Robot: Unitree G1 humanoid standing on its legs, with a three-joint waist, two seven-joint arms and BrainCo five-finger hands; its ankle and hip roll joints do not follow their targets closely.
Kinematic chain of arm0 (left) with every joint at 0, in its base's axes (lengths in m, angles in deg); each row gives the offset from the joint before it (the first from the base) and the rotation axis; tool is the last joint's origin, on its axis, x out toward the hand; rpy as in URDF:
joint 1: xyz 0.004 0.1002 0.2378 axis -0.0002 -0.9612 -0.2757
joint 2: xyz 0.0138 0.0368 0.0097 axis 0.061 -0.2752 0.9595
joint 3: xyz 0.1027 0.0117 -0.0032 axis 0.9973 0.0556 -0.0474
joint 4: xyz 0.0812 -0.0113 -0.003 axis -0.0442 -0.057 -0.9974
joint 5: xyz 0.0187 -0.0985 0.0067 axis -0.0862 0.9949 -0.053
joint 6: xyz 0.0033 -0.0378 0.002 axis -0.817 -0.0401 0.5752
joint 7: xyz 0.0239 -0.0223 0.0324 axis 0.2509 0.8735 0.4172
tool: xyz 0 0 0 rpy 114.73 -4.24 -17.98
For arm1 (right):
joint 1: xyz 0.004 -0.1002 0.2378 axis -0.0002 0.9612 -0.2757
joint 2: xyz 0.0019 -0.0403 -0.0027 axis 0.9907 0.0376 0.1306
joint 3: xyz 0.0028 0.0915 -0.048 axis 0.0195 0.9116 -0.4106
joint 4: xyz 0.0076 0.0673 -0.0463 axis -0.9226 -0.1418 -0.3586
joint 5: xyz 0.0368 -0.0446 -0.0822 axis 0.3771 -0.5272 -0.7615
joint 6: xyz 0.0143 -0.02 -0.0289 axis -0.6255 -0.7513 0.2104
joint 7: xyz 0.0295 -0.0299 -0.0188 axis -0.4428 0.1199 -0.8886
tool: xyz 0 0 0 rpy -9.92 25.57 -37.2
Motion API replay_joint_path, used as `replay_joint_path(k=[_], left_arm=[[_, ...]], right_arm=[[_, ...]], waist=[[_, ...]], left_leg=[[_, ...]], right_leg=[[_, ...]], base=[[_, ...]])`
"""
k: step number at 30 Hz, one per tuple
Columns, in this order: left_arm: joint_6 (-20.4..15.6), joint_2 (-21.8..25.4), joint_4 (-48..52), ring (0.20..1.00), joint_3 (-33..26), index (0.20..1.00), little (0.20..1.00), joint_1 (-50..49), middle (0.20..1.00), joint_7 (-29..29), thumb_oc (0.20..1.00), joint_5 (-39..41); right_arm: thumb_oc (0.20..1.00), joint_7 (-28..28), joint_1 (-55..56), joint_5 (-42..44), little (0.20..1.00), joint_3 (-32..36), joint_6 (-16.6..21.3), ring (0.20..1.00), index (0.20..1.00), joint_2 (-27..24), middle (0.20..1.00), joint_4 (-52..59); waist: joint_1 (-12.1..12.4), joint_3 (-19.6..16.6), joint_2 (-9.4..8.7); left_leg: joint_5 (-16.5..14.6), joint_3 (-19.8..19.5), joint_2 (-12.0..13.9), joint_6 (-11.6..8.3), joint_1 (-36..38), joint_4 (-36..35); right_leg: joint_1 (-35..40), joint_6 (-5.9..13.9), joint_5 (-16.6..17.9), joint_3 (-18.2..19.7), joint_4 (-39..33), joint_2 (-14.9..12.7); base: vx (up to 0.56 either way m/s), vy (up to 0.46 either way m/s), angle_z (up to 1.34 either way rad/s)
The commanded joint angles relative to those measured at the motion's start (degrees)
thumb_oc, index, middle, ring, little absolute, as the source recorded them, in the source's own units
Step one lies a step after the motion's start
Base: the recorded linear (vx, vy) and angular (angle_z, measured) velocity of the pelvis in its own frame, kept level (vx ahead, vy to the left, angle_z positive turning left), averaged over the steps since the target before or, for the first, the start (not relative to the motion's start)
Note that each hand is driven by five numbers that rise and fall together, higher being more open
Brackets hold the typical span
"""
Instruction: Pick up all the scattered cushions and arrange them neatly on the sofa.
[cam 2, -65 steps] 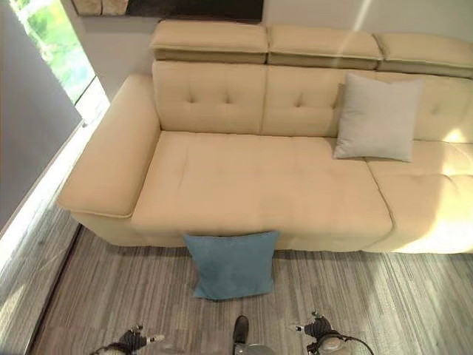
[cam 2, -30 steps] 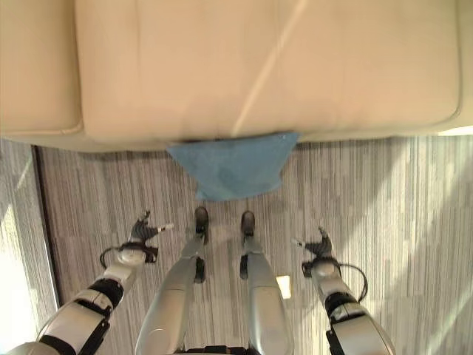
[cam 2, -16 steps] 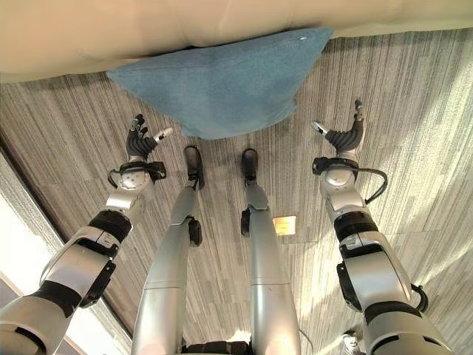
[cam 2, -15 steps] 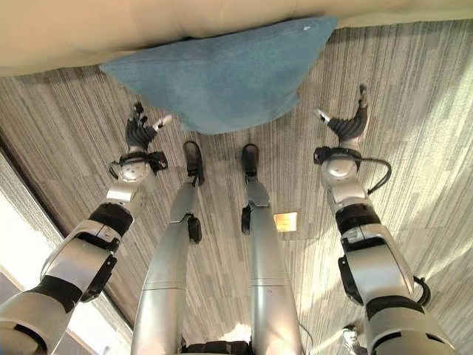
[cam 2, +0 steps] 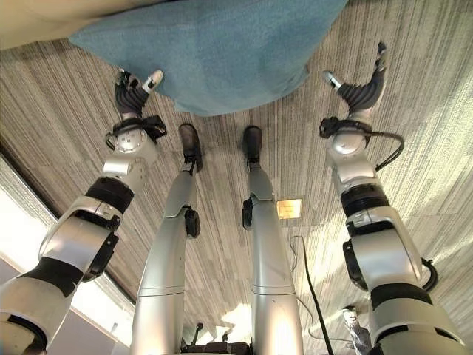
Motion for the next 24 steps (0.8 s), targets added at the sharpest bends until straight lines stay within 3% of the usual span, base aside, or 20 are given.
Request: replay_joint_path(k=[1,7,13,19,20,21,22,23,24], left_arm=[[-1.58,-1.49,-2.20,1.000,0.54,1.000,1.000,-3.22,1.000,-0.57,1.000,1.20],[-2.32,-1.12,1.08,1.000,2.78,1.000,1.000,0.20,1.000,-0.08,1.000,1.56],[-2.85,-2.41,3.46,1.000,4.77,1.000,1.000,2.32,1.000,1.05,1.000,1.65],[-3.85,-5.61,6.16,1.000,6.19,1.000,1.000,4.24,1.000,2.39,1.000,3.13],[-3.86,-5.58,6.16,1.000,6.17,1.000,1.000,4.22,1.000,2.41,1.000,3.14],[-4.26,-5.88,6.81,0.881,6.15,0.881,0.881,4.26,0.881,3.06,0.881,4.04],[-4.64,-6.16,7.66,0.344,6.21,0.344,0.344,3.89,0.344,3.35,0.344,4.42],[-5.05,-6.32,8.51,0.200,6.19,0.200,0.200,3.64,0.200,3.52,0.200,4.68],[-5.40,-6.57,9.45,0.200,6.21,0.200,0.200,3.45,0.200,3.87,0.200,5.05]], right_arm=[[1.000,0.64,4.26,2.16,1.000,-2.52,2.31,1.000,1.000,-0.82,1.000,-0.93],[1.000,-1.29,-1.87,3.27,1.000,-5.75,1.77,1.000,1.000,-1.33,1.000,-2.01],[1.000,-6.64,-9.08,3.72,1.000,-12.44,0.82,1.000,1.000,-0.97,1.000,-3.47],[1.000,-14.01,-12.85,11.29,1.000,-16.30,2.17,1.000,1.000,7.25,1.000,-2.44],[0.928,-14.07,-12.89,11.36,0.928,-16.33,2.21,0.928,0.928,7.27,0.928,-2.52],[0.558,-15.04,-13.17,11.34,0.558,-17.26,2.22,0.558,0.558,8.52,0.558,-1.77],[0.200,-15.78,-13.23,11.59,0.200,-17.67,2.26,0.200,0.200,9.49,0.200,-1.50],[0.200,-16.21,-13.07,11.69,0.200,-17.89,2.44,0.200,0.200,10.27,0.200,-0.77],[0.200,-16.48,-12.85,12.16,0.200,-17.84,2.82,0.200,0.200,11.20,0.200,0.08]], waist=[[-1.52,-6.56,1.34],[-0.85,-6.83,1.17],[0.39,-6.90,1.10],[1.76,-7.35,1.31],[1.72,-7.39,1.32],[1.82,-7.44,1.27],[1.81,-7.55,1.30],[1.86,-7.65,1.27],[1.89,-7.76,1.27]], left_leg=[[-10.33,-4.98,0.54,-0.09,-1.60,9.37],[-10.36,-5.57,0.27,0.17,-4.16,10.40],[-10.01,-5.84,-0.03,0.44,-5.66,10.79],[-9.98,-6.02,-0.47,0.57,-7.08,12.23],[-9.99,-6.04,-0.47,0.56,-7.13,12.26],[-9.93,-6.09,-0.46,0.51,-7.25,12.40],[-9.89,-6.13,-0.50,0.47,-7.49,12.56],[-9.85,-6.18,-0.48,0.43,-7.57,12.67],[-9.82,-6.11,-0.48,0.40,-7.55,12.80]], right_leg=[[0.05,9.12,3.44,1.15,-1.74,-1.47],[-1.91,9.25,3.26,0.66,-0.48,-1.95],[-3.27,9.18,3.32,0.30,0.23,-2.04],[-4.34,8.74,3.07,-0.29,1.24,-1.94],[-4.38,8.73,3.06,-0.31,1.26,-1.94],[-4.41,8.70,3.07,-0.37,1.25,-1.93],[-4.54,8.64,3.01,-0.50,1.54,-1.88],[-4.69,8.59,2.98,-0.59,1.79,-1.85],[-4.70,8.53,3.01,-0.67,1.90,-1.81]], base=[[0.00,0.000,0.00],[0.00,-0.005,0.01],[0.00,0.000,0.00],[0.00,0.000,0.00],[0.00,0.000,0.00],[0.00,0.000,0.00],[0.00,0.000,0.00],[0.00,0.000,0.00],[0.00,0.000,0.00]])
